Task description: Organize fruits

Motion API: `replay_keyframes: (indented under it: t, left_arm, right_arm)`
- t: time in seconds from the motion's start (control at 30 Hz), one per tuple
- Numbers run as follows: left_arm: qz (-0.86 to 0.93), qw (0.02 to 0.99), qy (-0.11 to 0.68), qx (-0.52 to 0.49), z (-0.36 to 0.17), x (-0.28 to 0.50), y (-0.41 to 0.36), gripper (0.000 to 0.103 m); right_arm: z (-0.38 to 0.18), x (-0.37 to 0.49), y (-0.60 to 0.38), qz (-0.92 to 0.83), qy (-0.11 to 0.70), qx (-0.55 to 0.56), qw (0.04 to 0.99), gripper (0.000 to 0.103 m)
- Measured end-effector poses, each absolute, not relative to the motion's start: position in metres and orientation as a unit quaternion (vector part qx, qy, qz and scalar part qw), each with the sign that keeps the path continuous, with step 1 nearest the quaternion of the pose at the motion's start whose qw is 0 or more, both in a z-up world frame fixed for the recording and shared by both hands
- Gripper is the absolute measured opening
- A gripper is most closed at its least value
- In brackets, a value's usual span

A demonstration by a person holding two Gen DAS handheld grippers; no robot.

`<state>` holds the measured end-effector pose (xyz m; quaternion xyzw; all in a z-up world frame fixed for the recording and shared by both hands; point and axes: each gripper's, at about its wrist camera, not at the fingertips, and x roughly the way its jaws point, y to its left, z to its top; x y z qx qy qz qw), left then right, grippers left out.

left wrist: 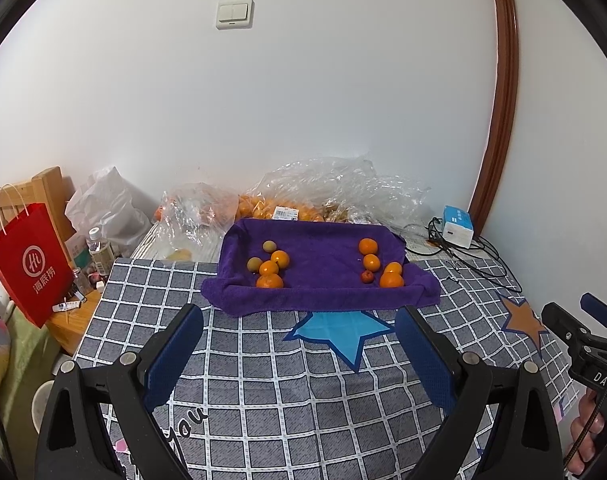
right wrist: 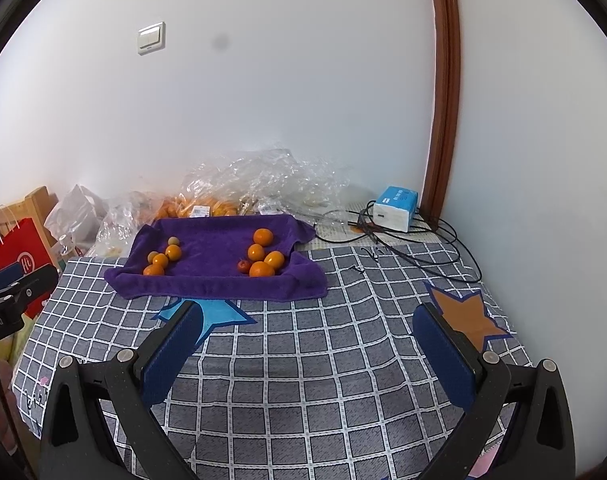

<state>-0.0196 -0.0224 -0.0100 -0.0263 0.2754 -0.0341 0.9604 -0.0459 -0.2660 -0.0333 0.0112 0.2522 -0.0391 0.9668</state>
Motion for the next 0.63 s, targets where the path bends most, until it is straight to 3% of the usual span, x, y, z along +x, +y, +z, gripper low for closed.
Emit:
replay_keyframes:
  t: [0.63]
  left_arm:
    - [-0.042, 0.961, 0.273, -0.025, -0.0090, -0.0213, -0.0224, 0.097]
  right_arm:
    - [-0.0312, -0.0494, -0.2657, -0.037, 0.246, 0.012, 0.968, 0.103]
